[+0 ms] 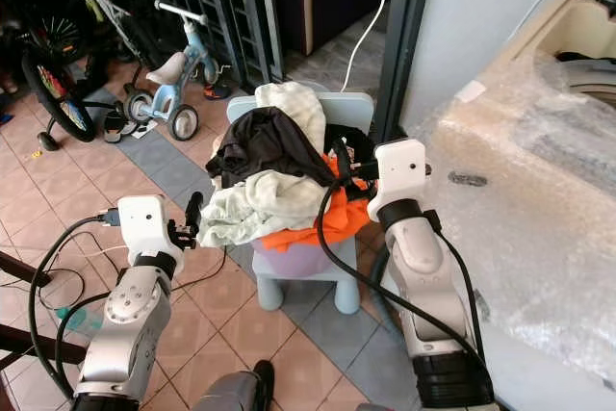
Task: Clothes washing
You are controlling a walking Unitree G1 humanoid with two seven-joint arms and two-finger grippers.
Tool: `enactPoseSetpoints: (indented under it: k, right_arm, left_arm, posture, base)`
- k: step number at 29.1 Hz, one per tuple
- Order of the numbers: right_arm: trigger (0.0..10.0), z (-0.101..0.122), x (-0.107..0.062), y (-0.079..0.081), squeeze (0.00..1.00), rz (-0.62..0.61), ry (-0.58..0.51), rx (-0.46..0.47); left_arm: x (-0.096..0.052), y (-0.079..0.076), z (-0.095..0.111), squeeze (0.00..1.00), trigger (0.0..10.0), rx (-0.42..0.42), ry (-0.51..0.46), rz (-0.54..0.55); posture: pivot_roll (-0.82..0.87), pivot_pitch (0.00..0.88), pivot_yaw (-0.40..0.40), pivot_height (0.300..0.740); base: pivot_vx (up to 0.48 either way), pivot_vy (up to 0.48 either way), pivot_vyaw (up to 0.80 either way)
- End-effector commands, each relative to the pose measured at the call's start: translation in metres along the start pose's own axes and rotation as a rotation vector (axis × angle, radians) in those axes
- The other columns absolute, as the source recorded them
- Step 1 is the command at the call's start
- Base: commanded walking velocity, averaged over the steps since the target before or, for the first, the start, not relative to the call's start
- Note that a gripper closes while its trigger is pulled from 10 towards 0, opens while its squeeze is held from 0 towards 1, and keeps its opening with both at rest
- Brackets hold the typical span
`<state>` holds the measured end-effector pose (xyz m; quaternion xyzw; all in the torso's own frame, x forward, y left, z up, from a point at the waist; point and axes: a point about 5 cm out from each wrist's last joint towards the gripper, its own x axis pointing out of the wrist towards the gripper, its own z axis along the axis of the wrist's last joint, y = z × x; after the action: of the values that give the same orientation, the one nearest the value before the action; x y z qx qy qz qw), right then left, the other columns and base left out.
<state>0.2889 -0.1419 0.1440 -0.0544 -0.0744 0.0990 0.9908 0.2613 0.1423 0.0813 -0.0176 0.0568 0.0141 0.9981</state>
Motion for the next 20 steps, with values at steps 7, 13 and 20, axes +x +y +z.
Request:
enactPoseSetpoints:
  k: [7, 13, 20]
  right_arm:
    - [10.0, -0.002, -0.005, 0.016, 0.68, 0.091, 0.018, 0.014]
    - [10.0, -0.006, -0.010, 0.020, 0.00, 0.112, 0.048, 0.005]
    - [10.0, -0.010, -0.006, 0.014, 0.00, 0.104, 0.067, -0.004]
  left_arm:
    - [-0.003, 0.003, 0.006, 0.00, 10.0, 0.004, -0.019, 0.022]
    - [-0.008, 0.003, 0.008, 0.00, 10.0, 0.006, -0.030, 0.023]
    - [-0.002, 0.002, 0.013, 0.00, 10.0, 0.002, -0.040, 0.021]
  posture:
    - [-0.03, 0.112, 0.039, 0.740]
    - [-0.03, 0.113, 0.022, 0.740]
    - [-0.02, 0.114, 0.016, 0.740]
  base:
    - [0.000, 0.000, 0.16]
    - [0.095, 0.000, 0.00]
    - [0.438, 0.000, 0.00]
